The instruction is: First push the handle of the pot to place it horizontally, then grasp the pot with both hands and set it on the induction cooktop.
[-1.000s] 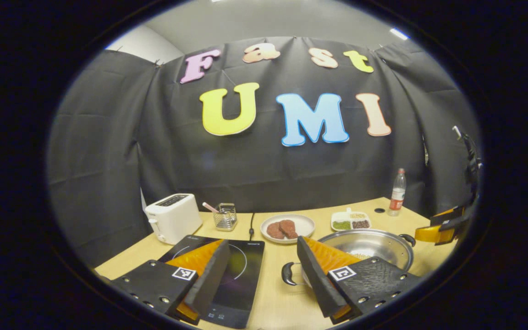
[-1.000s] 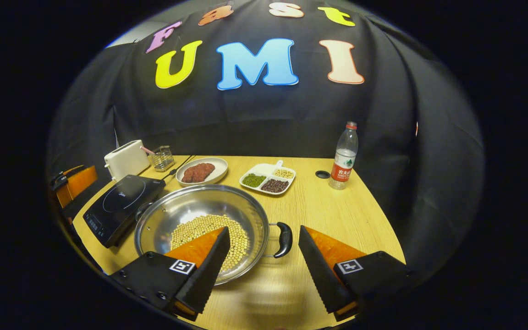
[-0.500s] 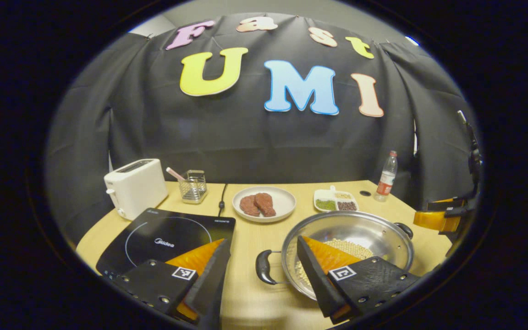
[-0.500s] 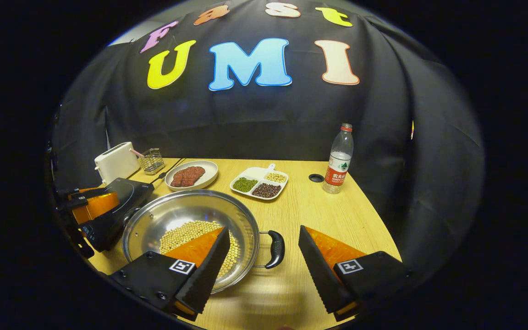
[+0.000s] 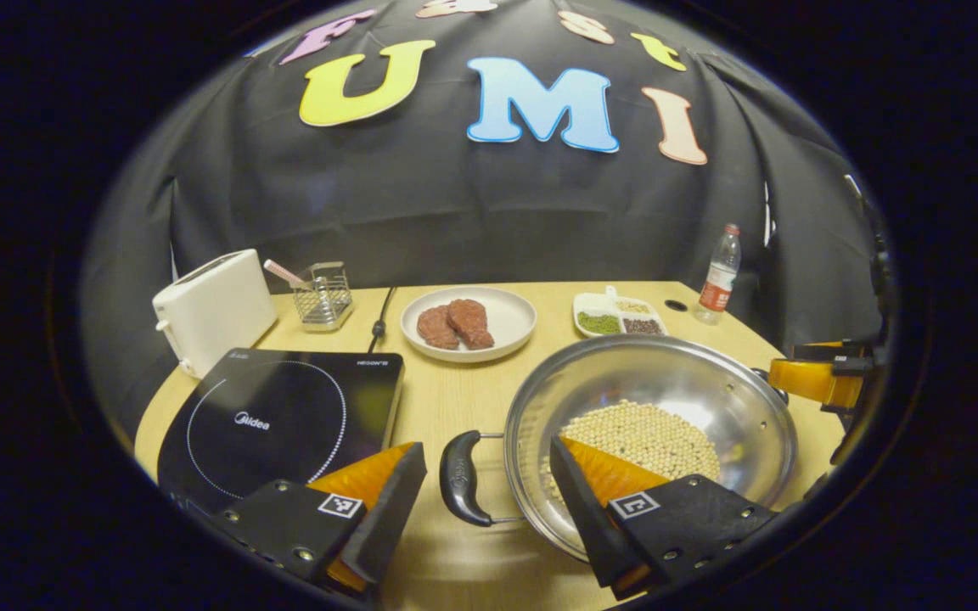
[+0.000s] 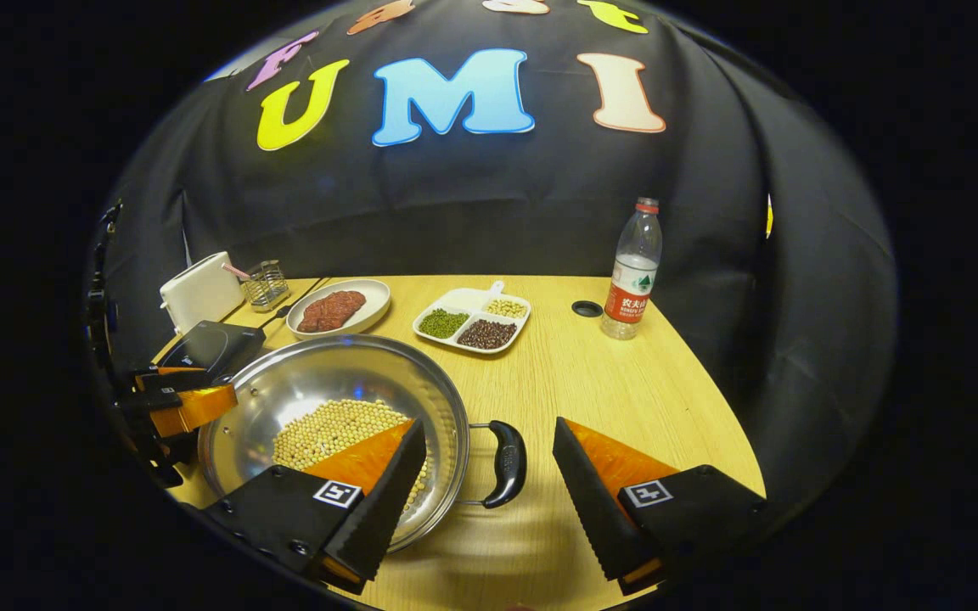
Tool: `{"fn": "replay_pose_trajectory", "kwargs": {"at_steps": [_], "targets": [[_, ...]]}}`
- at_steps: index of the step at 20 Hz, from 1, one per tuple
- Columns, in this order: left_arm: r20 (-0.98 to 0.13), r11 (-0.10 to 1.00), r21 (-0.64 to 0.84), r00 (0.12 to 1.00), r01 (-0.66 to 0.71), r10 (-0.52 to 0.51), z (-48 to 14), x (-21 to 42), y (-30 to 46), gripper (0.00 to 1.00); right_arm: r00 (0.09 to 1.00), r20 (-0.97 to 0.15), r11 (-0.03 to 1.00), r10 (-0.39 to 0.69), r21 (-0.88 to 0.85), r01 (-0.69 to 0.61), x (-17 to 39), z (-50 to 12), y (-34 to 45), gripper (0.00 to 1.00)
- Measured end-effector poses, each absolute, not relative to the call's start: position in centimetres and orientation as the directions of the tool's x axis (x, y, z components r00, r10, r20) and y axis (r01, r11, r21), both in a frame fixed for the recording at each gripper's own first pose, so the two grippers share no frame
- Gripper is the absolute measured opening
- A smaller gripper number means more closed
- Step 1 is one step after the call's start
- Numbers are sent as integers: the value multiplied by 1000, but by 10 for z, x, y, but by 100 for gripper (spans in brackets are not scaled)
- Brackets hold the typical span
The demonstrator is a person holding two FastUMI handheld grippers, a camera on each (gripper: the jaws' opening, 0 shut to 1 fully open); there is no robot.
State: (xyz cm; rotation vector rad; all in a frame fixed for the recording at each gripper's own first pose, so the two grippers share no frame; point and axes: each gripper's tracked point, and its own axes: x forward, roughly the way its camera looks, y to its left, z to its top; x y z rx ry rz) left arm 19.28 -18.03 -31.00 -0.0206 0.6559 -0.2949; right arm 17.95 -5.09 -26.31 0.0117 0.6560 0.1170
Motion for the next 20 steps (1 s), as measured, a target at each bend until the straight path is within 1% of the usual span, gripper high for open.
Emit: {"fn": "replay_pose_trajectory", "kwargs": {"at_steps": [5, 6, 7, 8, 9, 10, 11, 12, 13, 14, 15, 16, 17, 18, 19, 20], "targets": [[-639, 963, -121, 724, 239, -260, -328, 192, -178, 89, 745, -660, 995, 101, 82, -62, 183, -289, -54, 96], [-643, 964, -123, 721, 234, -257, -330, 192, -178, 89, 736, -669, 994, 104, 91, -58, 184, -293, -53, 94], [-649, 965, -124, 717, 232, -256, -333, 192, -178, 87, 728, -676, 993, 110, 100, -58, 184, -297, -52, 94], [-656, 965, -123, 711, 232, -255, -334, 191, -179, 87, 719, -685, 992, 117, 106, -60, 184, -300, -51, 96], [-658, 965, -124, 709, 233, -255, -335, 191, -180, 89, 710, -694, 992, 123, 113, -62, 183, -303, -50, 96], [-659, 964, -123, 707, 234, -256, -335, 190, -181, 87, 703, -699, 991, 130, 120, -64, 183, -305, -49, 89], [-663, 965, -120, 705, 233, -253, -336, 189, -181, 89, 699, -703, 990, 135, 125, -65, 183, -306, -48, 94], [-671, 965, -119, 698, 232, -250, -338, 188, -181, 87, 695, -705, 989, 141, 132, -67, 183, -307, -47, 90], [-679, 966, -118, 691, 231, -249, -341, 188, -180, 89, 691, -707, 988, 149, 138, -72, 183, -308, -45, 88], [-681, 968, -113, 692, 225, -240, -341, 187, -179, 87, 685, -712, 987, 154, 142, -74, 182, -310, -44, 84], [-683, 969, -109, 691, 221, -235, -341, 188, -178, 78, 680, -717, 987, 153, 140, -74, 181, -312, -44, 75], [-683, 970, -111, 692, 218, -234, -342, 188, -180, 69, 678, -717, 986, 158, 147, -75, 181, -311, -43, 69], [-683, 971, -112, 693, 214, -231, -342, 189, -180, 69, 679, -717, 986, 160, 153, -71, 182, -311, -43, 70], [-686, 972, -109, 692, 209, -225, -342, 188, -178, 70, 678, -717, 984, 164, 166, -62, 182, -311, -43, 64], [-689, 974, -106, 691, 201, -218, -342, 189, -178, 65, 675, -717, 980, 173, 193, -47, 182, -310, -42, 66], [-694, 976, -101, 689, 194, -209, -343, 189, -178, 65, 675, -715, 976, 182, 213, -37, 183, -311, -41, 59]]}}
